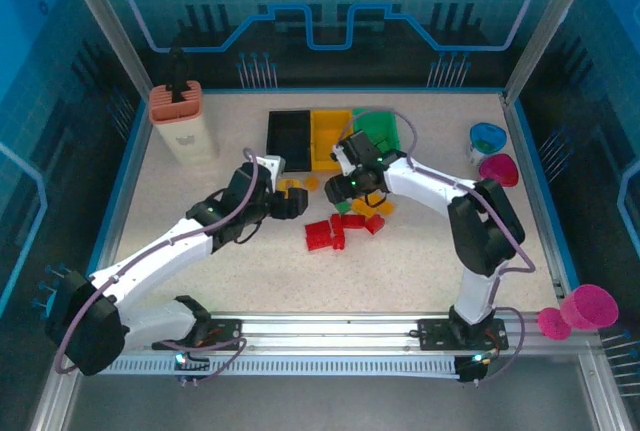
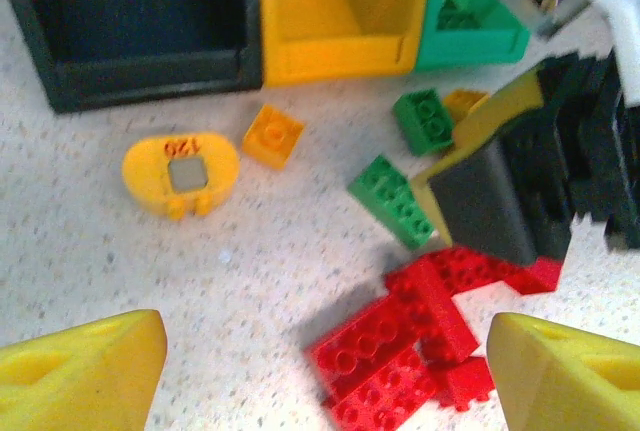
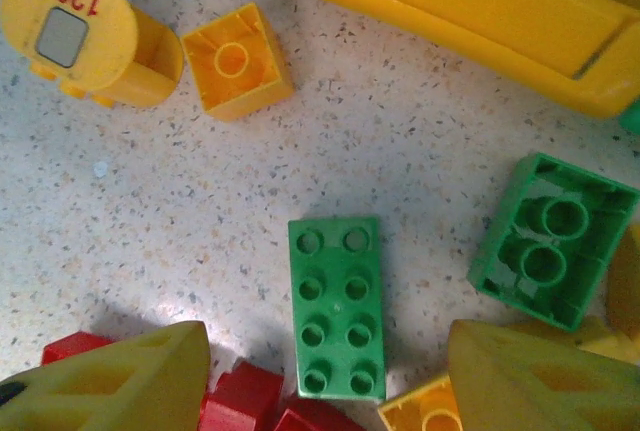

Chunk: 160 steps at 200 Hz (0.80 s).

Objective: Sort the legos into containers by color
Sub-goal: Pick up the lego from the center of the table.

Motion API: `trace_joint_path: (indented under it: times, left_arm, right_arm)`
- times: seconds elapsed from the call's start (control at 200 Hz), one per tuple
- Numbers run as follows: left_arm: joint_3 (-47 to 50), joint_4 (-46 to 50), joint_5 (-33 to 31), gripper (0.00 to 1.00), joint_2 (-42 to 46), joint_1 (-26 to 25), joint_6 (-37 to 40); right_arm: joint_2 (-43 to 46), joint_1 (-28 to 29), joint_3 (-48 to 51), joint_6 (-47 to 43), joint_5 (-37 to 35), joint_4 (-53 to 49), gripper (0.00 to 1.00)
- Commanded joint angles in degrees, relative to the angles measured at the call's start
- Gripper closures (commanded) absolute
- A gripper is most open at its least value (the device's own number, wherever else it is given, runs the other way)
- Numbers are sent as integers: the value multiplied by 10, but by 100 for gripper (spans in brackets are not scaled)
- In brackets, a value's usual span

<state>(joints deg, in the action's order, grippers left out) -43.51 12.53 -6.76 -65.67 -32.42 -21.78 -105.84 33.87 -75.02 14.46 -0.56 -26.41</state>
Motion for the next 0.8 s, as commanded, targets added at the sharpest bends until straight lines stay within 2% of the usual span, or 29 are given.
trace_joint_path:
  times: [0.0,0.4,0.795]
  left_arm:
    - [29,4,-10,16,36,4,-30]
    - [95,38,-23,16,109,4,-49]
    - [112,45,-31,16,135,3,-53]
  right_arm:
    - [-32,6,-38,-12,-12,-36,36]
    - [-94,18,-82,-20,-25,-70,37]
    - [-136,44,-111,-17,-63,-104,41]
